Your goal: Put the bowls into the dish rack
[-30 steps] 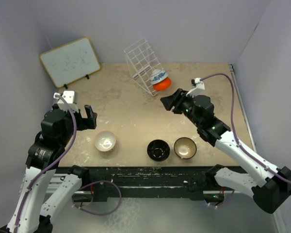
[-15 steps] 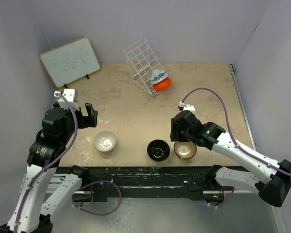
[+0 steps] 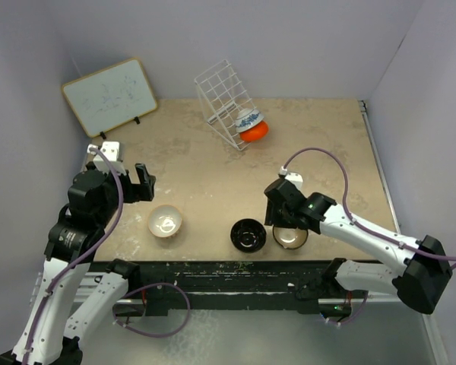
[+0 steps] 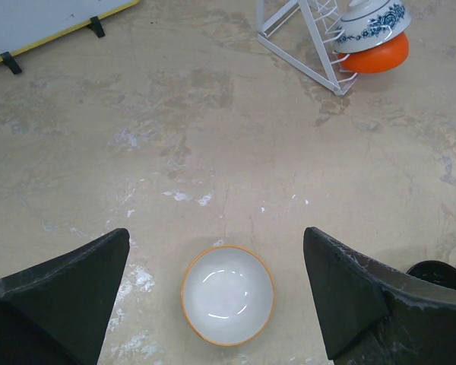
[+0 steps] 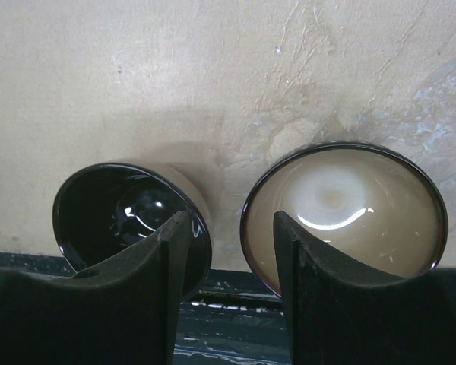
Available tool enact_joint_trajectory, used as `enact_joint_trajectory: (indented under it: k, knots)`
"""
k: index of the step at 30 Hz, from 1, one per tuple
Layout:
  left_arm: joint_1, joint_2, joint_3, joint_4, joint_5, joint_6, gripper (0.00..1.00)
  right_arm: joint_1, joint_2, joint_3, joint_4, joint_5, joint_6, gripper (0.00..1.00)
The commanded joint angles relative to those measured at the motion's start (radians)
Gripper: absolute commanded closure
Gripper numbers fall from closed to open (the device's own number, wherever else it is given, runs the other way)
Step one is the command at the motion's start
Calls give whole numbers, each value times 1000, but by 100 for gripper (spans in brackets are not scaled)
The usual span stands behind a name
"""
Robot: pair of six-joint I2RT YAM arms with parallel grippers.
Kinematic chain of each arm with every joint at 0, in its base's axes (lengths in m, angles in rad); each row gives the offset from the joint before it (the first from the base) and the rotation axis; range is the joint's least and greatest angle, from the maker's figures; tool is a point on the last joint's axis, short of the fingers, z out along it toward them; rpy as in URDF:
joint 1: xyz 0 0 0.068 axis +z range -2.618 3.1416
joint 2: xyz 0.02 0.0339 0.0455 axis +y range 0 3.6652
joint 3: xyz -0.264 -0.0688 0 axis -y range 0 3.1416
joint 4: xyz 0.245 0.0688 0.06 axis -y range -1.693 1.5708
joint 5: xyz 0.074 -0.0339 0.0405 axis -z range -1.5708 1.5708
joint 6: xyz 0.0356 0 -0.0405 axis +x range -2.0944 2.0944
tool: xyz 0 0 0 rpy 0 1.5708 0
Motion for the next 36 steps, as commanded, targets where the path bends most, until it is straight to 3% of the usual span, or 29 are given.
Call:
enact_joint_trajectory:
  k: [1, 21, 27, 34, 36]
  knots:
    - [7, -15, -5, 24, -7, 11, 1, 4, 10, -4, 34, 47, 62, 51]
    - [7, 15, -25, 51, 6, 7, 1, 2, 88, -59, 74, 125, 93, 56]
    - [6, 14, -29, 51, 3, 9, 1, 0, 129, -55, 97, 131, 79, 63]
    - [6, 14, -40, 58, 2, 10, 1, -2, 160, -42, 94, 144, 46, 85]
    - [5, 15, -42, 58, 2, 11, 1, -6, 170, -36, 93, 151, 28, 99]
